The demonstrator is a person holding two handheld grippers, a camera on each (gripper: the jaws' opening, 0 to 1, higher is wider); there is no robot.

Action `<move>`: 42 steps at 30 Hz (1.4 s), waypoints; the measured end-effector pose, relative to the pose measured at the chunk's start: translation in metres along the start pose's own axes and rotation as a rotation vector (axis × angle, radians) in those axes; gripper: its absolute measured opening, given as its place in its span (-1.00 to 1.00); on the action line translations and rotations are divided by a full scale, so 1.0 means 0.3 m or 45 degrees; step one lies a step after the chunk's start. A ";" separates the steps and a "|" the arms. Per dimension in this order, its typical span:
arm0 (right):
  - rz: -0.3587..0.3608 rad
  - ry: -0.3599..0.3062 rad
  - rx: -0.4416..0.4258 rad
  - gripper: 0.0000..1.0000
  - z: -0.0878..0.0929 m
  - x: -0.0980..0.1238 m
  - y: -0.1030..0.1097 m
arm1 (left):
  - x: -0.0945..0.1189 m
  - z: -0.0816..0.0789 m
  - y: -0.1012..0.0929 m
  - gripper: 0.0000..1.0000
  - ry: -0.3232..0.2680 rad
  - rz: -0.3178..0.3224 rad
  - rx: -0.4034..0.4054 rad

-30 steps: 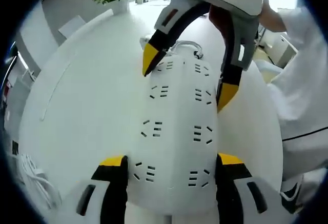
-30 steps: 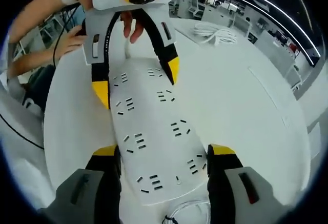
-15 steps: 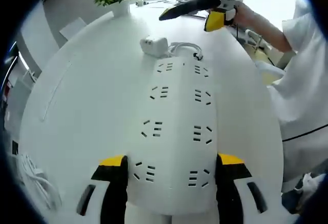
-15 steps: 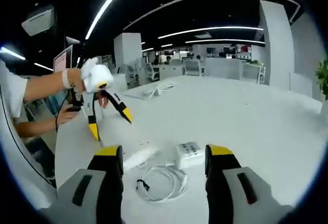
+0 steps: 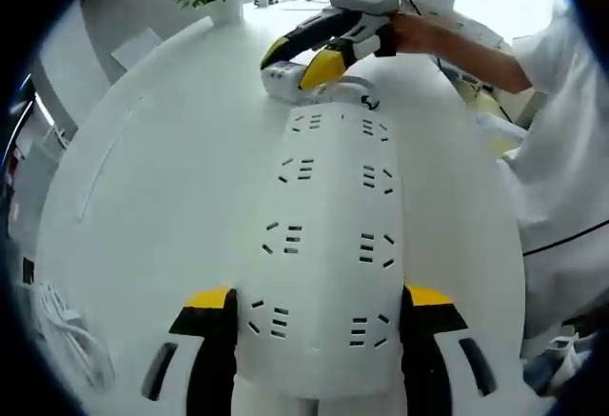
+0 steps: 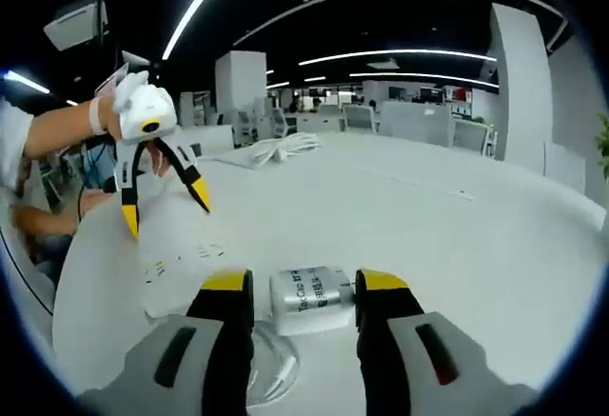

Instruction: Straighten the power strip on the desk, plug the charger into it

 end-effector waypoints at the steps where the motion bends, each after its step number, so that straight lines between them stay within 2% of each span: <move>1: 0.000 -0.003 0.011 -0.31 0.005 0.004 -0.009 | 0.000 0.001 0.002 0.40 0.001 -0.001 0.001; 3: -0.067 -0.029 -0.044 -0.31 0.010 0.001 -0.027 | 0.000 0.001 0.006 0.40 0.003 0.001 0.004; 5: -0.097 -0.030 -0.049 -0.32 0.014 0.008 -0.039 | -0.002 0.000 0.016 0.40 0.013 0.002 0.006; 7: -0.161 -0.008 -0.010 -0.32 0.009 0.013 -0.046 | -0.001 0.002 0.021 0.40 0.017 0.000 0.009; 9: -0.237 0.009 -0.019 -0.32 0.010 0.025 -0.062 | -0.002 0.004 0.025 0.40 0.015 -0.001 0.013; 11: -0.312 0.020 -0.002 -0.32 0.011 0.036 -0.068 | -0.002 0.007 0.027 0.40 0.016 -0.003 0.017; 14: -0.426 0.033 0.046 -0.32 0.013 0.043 -0.116 | -0.001 0.002 0.013 0.40 0.018 -0.006 0.020; 19: -0.587 -0.002 0.080 -0.33 0.030 0.055 -0.154 | -0.002 -0.006 0.002 0.40 0.026 -0.009 0.027; 22: -0.653 0.022 0.125 -0.33 0.031 0.067 -0.179 | -0.001 -0.014 -0.021 0.40 0.028 -0.010 0.027; 28: -0.845 0.074 0.220 -0.33 0.029 0.083 -0.227 | -0.002 -0.015 -0.019 0.40 0.030 -0.010 0.031; 33: -0.884 0.072 0.236 -0.32 0.031 0.087 -0.240 | -0.001 -0.014 -0.023 0.40 0.023 -0.015 0.039; 37: -0.839 0.082 0.289 -0.32 0.023 0.098 -0.226 | -0.002 -0.019 -0.021 0.40 0.036 -0.016 0.048; 39: -0.748 0.066 0.196 -0.24 0.000 0.122 -0.226 | -0.002 -0.021 -0.021 0.40 0.047 -0.018 0.052; 42: -0.555 -0.082 0.072 -0.13 -0.072 0.205 -0.219 | -0.004 -0.030 -0.032 0.39 0.082 -0.034 0.087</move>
Point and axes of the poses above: the point that each gripper's makers call its tool centre point, and the gripper's own axes: x roughly backward along the fingers, y roughly to its left, z roughly out of its underside, the point moved 10 cm from there along x, roughly backward along the fingers, and after that the axes turned 7 degrees about -x, right-handed, at the moved point
